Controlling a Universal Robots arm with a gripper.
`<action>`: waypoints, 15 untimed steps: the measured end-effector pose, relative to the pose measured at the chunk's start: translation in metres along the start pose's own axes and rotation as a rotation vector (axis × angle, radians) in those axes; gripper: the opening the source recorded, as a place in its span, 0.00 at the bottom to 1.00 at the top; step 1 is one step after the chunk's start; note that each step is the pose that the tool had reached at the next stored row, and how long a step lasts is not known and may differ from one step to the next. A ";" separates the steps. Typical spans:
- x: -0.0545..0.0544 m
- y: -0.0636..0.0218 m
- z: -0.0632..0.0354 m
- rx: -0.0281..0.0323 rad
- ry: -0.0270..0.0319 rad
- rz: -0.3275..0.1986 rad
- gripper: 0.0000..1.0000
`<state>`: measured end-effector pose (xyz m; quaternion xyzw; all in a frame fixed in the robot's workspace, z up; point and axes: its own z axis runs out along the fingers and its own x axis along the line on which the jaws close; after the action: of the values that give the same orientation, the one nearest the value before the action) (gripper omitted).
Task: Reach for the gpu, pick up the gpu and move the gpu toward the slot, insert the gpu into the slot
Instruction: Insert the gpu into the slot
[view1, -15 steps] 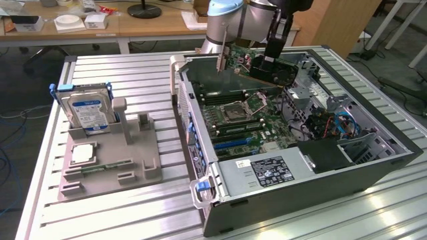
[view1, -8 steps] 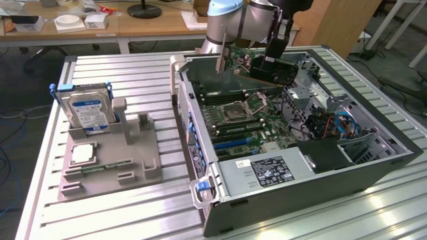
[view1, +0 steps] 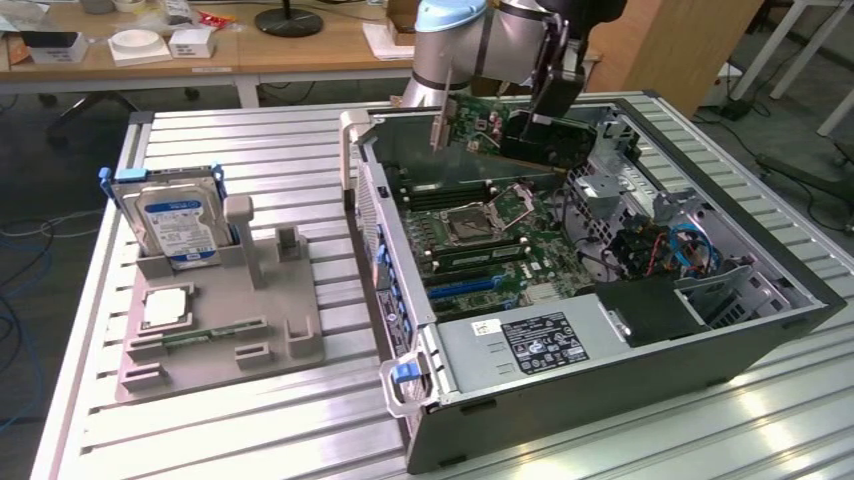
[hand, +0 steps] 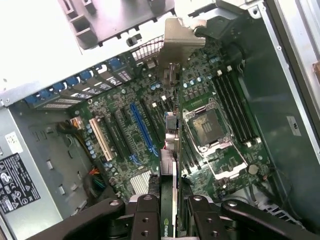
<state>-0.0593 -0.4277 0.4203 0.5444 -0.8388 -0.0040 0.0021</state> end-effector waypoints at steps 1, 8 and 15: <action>0.000 0.0000 0.0000 0.0001 0.0003 -0.016 0.26; 0.000 0.0000 0.0003 0.0003 0.0011 -0.141 0.26; 0.000 -0.0004 0.0020 0.0005 0.0019 -0.245 0.26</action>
<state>-0.0589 -0.4277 0.4183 0.6427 -0.7661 -0.0035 0.0023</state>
